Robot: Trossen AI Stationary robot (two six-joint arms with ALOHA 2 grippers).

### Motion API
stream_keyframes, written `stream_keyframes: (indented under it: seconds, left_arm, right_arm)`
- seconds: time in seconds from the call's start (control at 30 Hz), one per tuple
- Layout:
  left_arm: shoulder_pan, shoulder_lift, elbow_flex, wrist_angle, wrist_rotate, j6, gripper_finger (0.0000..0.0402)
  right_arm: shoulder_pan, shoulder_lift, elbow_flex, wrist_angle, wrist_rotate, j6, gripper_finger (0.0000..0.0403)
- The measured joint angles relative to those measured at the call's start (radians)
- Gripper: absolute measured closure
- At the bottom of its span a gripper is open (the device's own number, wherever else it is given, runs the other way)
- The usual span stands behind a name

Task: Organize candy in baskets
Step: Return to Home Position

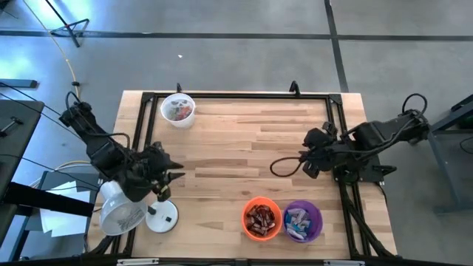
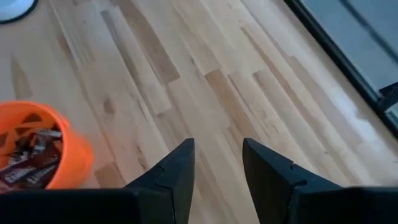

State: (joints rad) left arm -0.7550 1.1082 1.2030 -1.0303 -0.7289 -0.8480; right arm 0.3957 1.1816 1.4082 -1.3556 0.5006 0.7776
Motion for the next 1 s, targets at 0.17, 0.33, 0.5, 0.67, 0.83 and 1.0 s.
stream_keyframes:
  seconds: [0.17,0.33,0.5,0.67,0.83,1.0]
  left_arm:
    - [0.002,-0.023,-0.077,-0.044,-0.022,-0.034,0.0302]
    - [0.002,-0.105,-0.237,0.066,-0.014,-0.02,0.0302]
    - [0.003,-0.224,-0.355,0.217,-0.016,0.052,0.0303]
    - [0.003,-0.365,-0.458,0.359,0.03,0.191,0.0303]
    - [0.016,-0.493,-0.542,0.458,0.032,0.299,0.0303]
    - [0.079,-0.582,-0.6,0.474,0.033,0.369,0.0303]
  right_arm:
    - [0.067,-0.013,0.0,-0.054,0.074,0.071,0.0275]
    - [0.117,-0.05,0.0,-0.106,0.158,0.215,0.0275]
    - [0.138,-0.082,0.0,-0.113,0.198,0.279,0.0275]
    - [0.138,-0.109,0.0,-0.115,0.198,0.307,0.0275]
    - [0.138,-0.116,0.0,-0.132,0.197,0.348,0.0275]
    - [0.138,-0.116,0.0,-0.147,0.197,0.343,0.0275]
